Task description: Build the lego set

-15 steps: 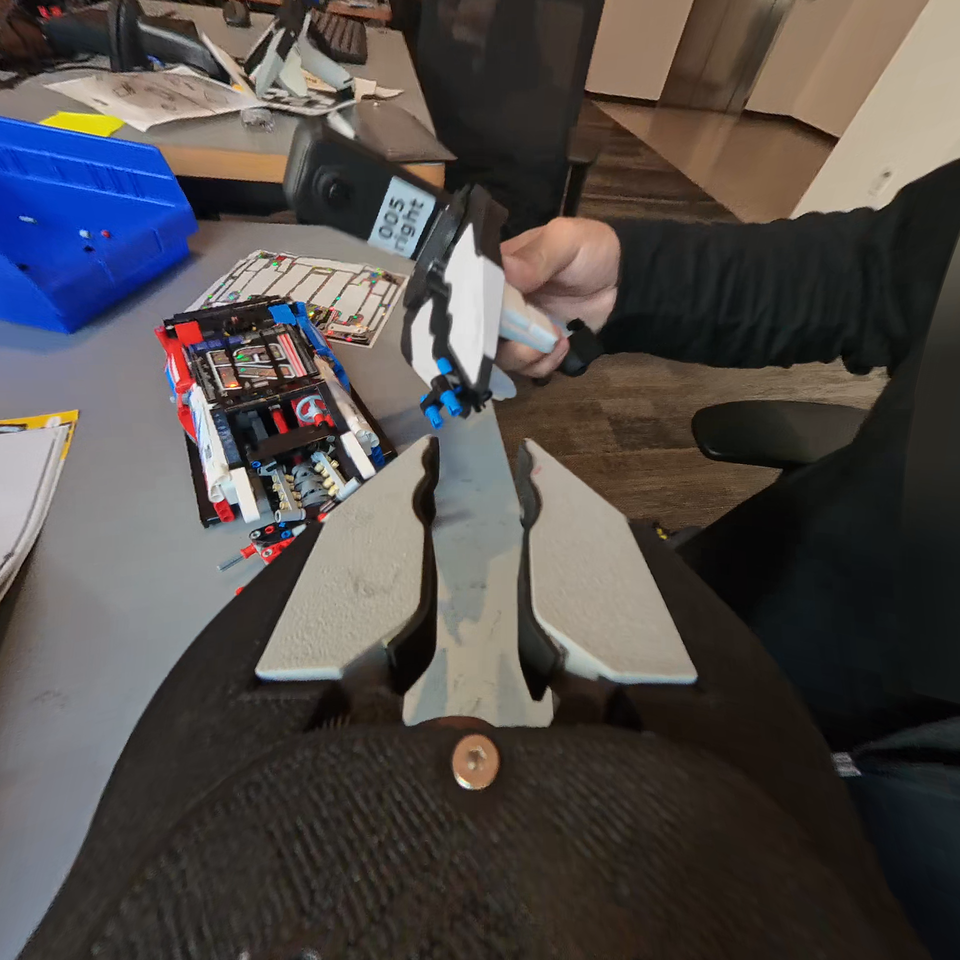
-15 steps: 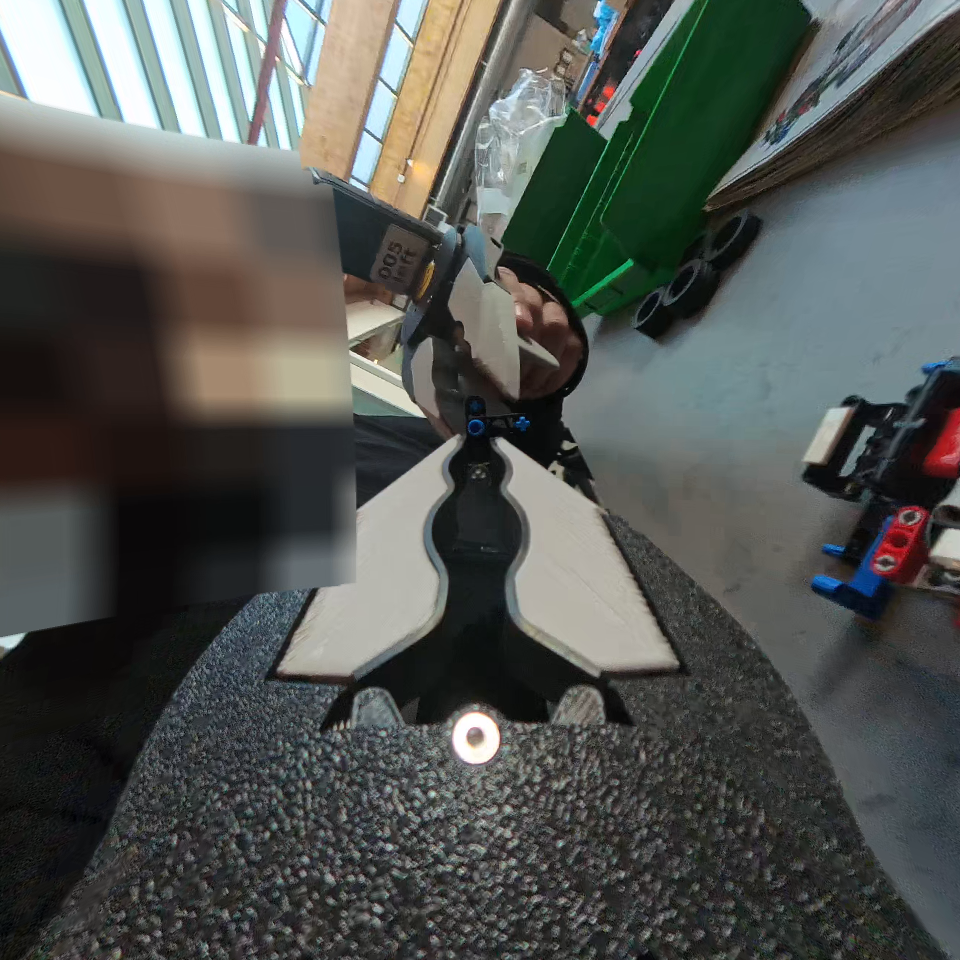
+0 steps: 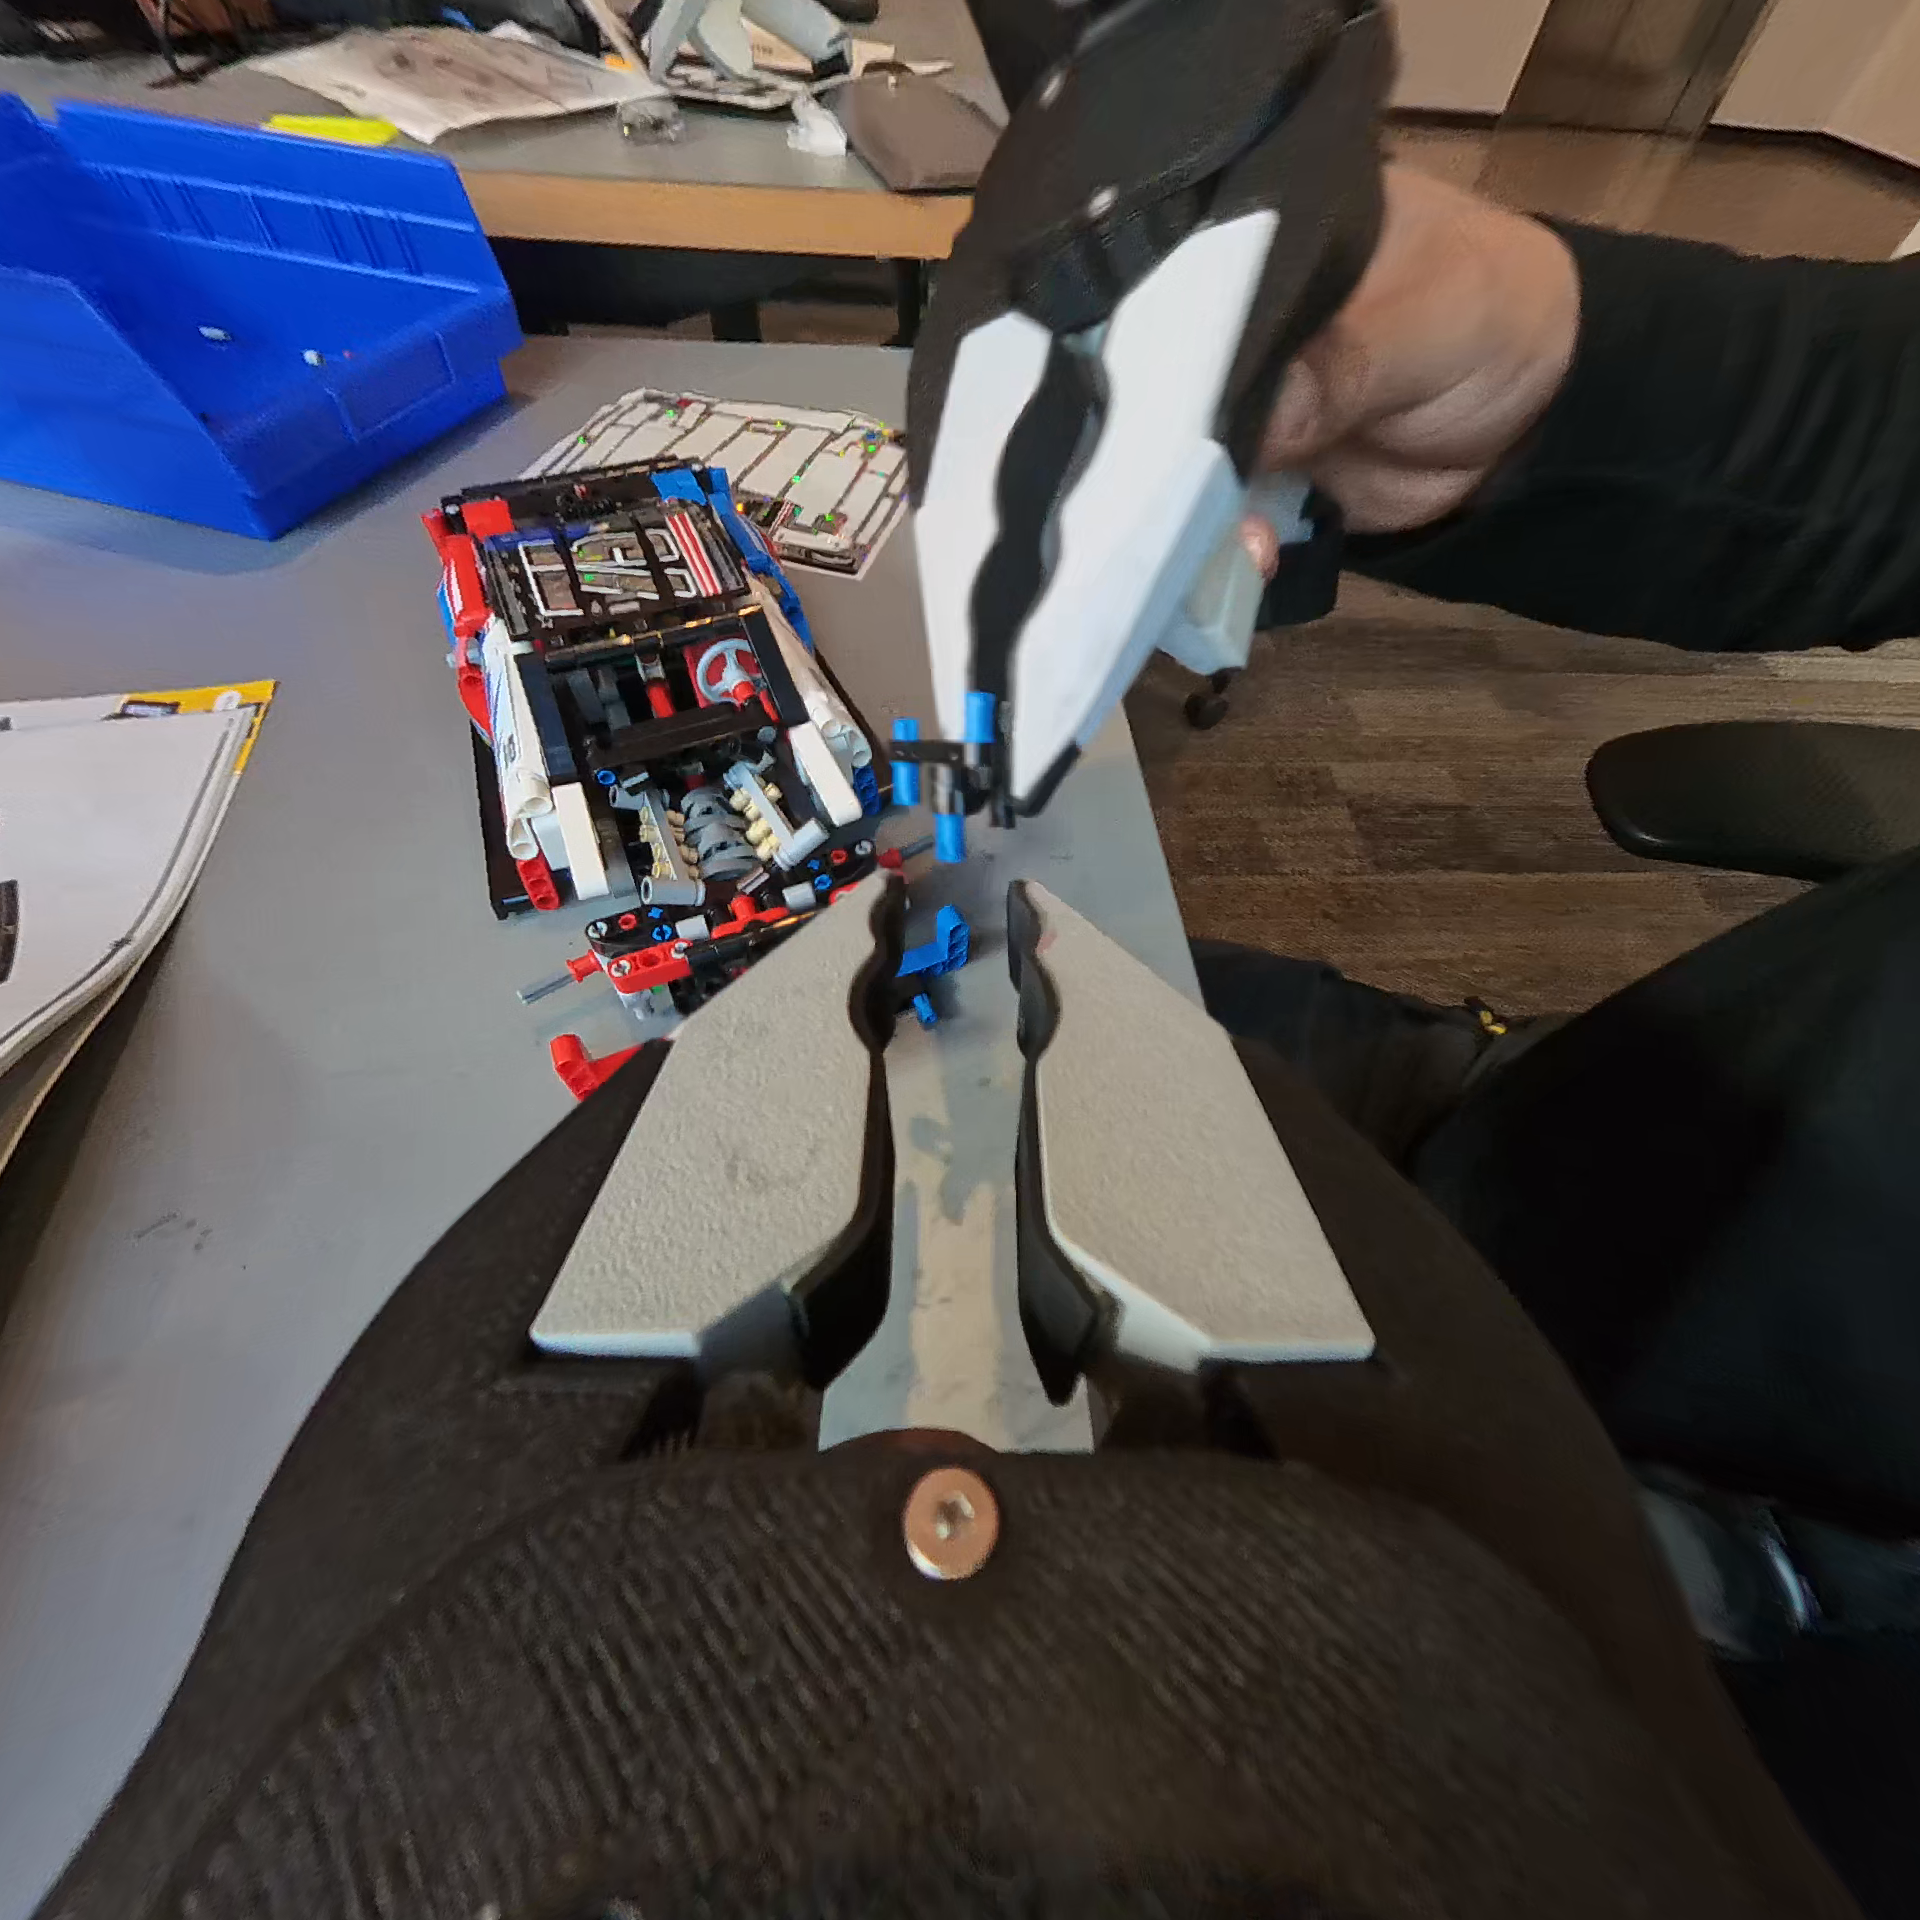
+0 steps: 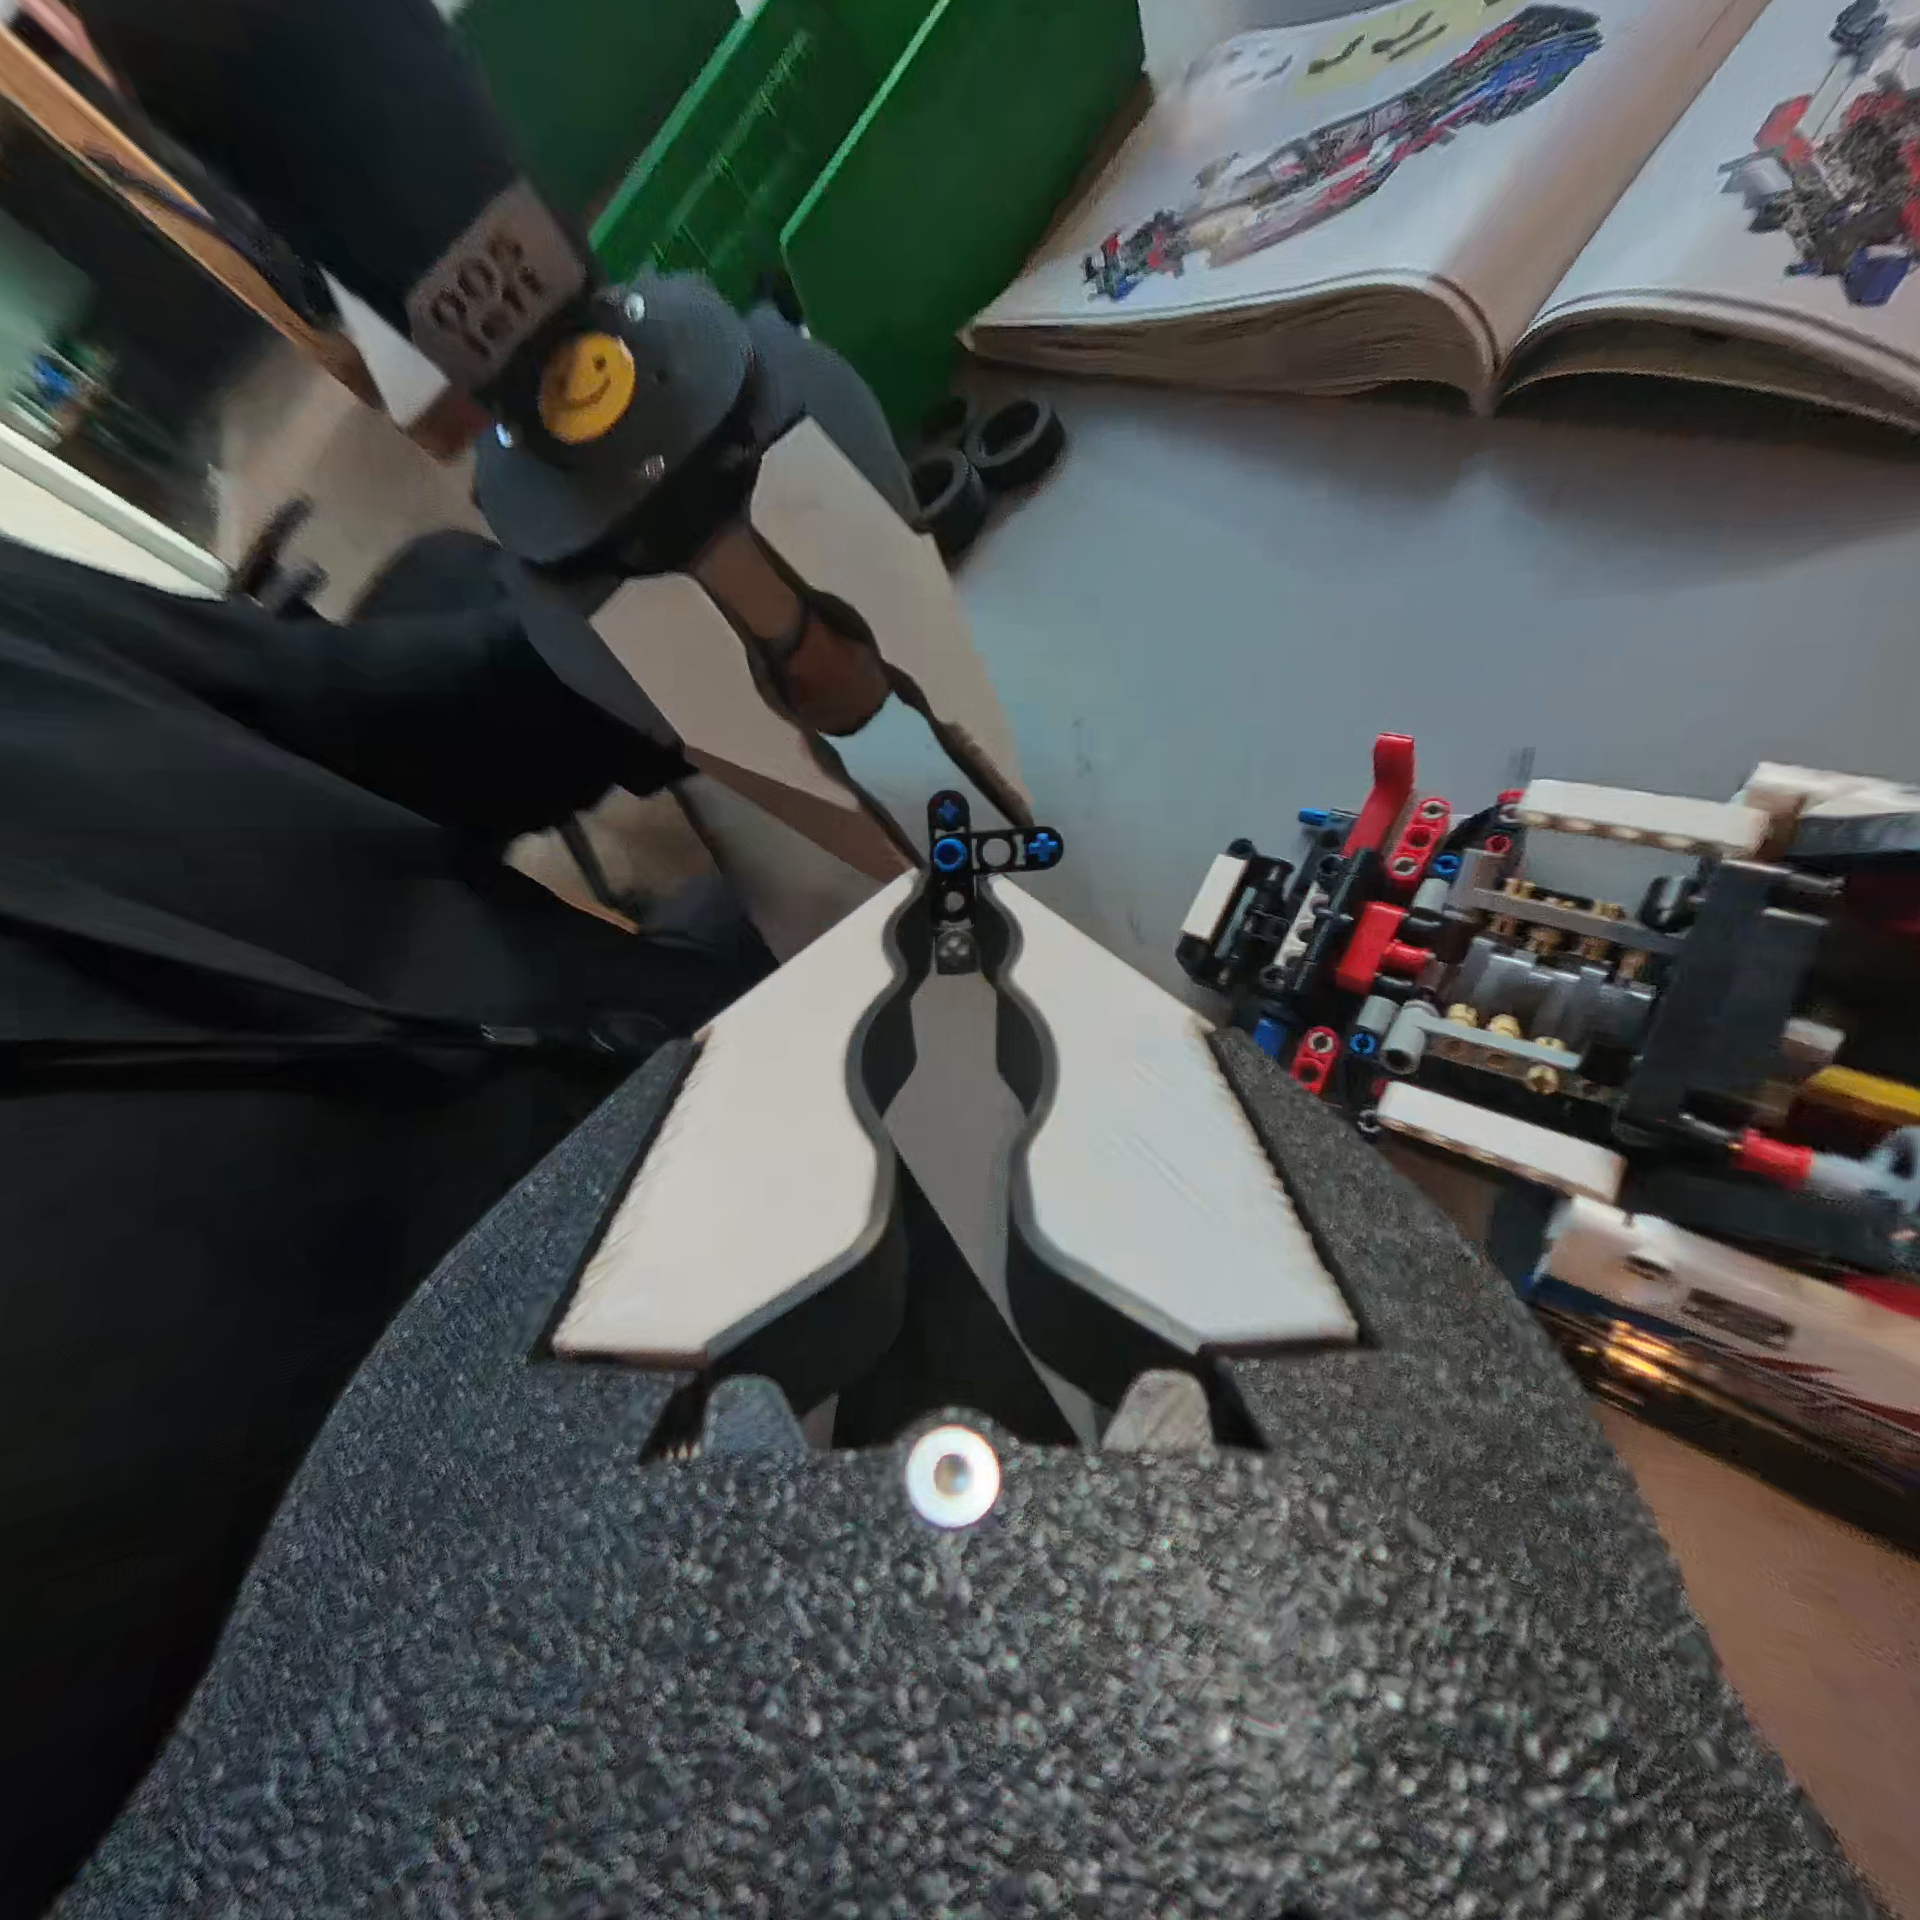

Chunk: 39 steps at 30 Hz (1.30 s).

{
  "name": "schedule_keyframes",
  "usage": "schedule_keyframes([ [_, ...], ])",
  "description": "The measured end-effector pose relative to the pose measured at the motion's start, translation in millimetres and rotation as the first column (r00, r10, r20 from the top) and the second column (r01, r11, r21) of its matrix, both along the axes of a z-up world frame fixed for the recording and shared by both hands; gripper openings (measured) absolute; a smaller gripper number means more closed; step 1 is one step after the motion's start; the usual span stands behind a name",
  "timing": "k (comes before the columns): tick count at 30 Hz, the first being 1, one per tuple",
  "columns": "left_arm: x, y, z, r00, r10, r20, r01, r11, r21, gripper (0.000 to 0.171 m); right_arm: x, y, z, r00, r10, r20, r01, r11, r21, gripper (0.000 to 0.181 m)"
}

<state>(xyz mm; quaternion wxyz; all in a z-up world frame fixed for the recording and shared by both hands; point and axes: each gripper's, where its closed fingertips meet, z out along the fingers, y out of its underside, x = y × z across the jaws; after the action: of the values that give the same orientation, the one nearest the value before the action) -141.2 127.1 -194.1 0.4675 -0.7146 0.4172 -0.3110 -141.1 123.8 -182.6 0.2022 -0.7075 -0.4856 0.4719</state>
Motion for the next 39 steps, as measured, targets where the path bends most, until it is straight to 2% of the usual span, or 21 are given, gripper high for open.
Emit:
schedule_keyframes([
  [4,3.0,0.2,-5.0,0.999,-0.034,-0.007,0.034,0.999,-0.002,0.016,5.9,7.4,-20.9,0.978,-0.027,0.205,-0.044,0.942,0.334,0.007],
  [7,4.6,3.1,-8.7,0.998,-0.032,-0.048,0.034,0.998,0.045,0.012,5.9,10.8,-21.9,0.968,-0.055,0.244,-0.055,0.905,0.423,0.007],
  [14,10.8,-4.1,-20.0,0.989,-0.100,-0.106,0.109,0.991,0.082,0.008,4.0,-2.8,-24.3,0.968,0.031,0.249,-0.139,0.894,0.427,0.007],
  [15,10.1,-3.8,-21.3,0.988,-0.094,-0.122,0.107,0.989,0.104,0.004,3.3,-5.4,-24.7,0.969,0.049,0.244,-0.149,0.900,0.410,0.007],
  [21,5.7,-0.5,-25.0,0.990,-0.060,-0.130,0.083,0.981,0.175,0.003,-0.9,-3.5,-28.8,0.962,0.086,0.258,-0.191,0.888,0.418,0.007],
  [27,-1.7,9.0,-27.0,0.999,-0.001,-0.042,0.005,0.996,0.084,0.003,-8.7,4.2,-31.9,0.947,0.151,0.285,-0.256,0.888,0.381,0.012],
  [30,-15.9,17.4,-23.3,0.998,0.050,-0.045,-0.045,0.993,0.112,0.003,-21.2,7.5,-29.0,0.936,0.198,0.292,-0.300,0.883,0.361,0.020],
  [34,-31.5,26.6,-22.1,0.994,0.107,-0.013,-0.105,0.991,0.080,0.003,-33.0,21.4,-26.6,0.924,0.214,0.316,-0.332,0.858,0.391,0.016],
  [39,-39.2,32.3,-14.4,0.989,0.139,0.050,-0.141,0.989,0.054,0.003,-37.3,31.9,-24.4,0.925,0.215,0.312,-0.330,0.862,0.384,0.011],
])
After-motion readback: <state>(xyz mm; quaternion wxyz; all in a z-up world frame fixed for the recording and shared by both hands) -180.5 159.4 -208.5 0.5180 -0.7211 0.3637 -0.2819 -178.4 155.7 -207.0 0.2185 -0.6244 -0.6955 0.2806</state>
